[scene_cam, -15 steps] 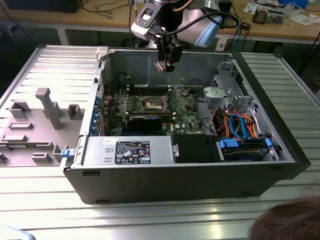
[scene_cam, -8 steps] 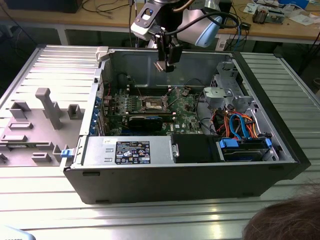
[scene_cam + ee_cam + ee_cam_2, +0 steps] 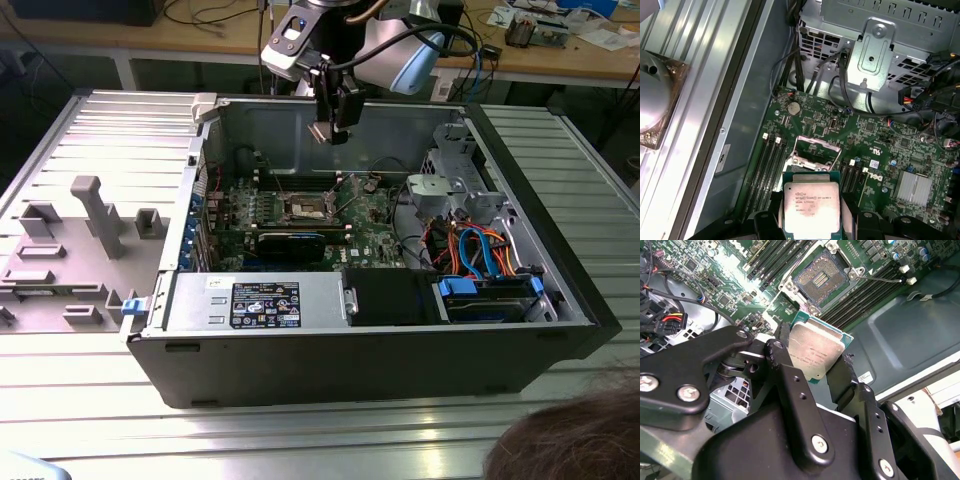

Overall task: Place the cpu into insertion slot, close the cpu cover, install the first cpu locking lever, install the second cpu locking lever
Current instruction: 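Place the cpu into insertion slot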

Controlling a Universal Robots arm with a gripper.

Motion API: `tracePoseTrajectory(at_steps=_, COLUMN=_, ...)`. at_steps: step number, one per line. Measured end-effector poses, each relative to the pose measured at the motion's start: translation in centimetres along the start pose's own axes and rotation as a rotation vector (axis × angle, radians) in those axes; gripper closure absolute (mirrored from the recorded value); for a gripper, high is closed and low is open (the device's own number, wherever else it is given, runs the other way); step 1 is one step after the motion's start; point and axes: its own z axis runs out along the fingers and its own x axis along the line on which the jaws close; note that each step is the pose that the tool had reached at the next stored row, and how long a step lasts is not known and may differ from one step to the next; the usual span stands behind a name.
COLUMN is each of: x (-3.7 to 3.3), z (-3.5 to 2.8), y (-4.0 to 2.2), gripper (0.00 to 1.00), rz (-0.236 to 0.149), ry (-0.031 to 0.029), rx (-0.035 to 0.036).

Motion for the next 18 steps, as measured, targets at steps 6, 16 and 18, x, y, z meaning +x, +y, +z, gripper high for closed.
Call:
tracePoseTrajectory(at_steps=6, x=0.0, z=0.0, y=0.0, gripper=0.46, rz=0.006, ry=-0.0005, rx=0.0)
tracePoseTrajectory(at_steps=16, x=0.0, z=0.01, y=0.0, gripper=0.46, rz=0.013, ry=-0.0012, rx=-0.0002)
tracePoseTrajectory(at_steps=18, x=0.0, z=0.01, y=0.0, gripper=0.46, rz=0.015, ry=-0.0013, rx=-0.0002)
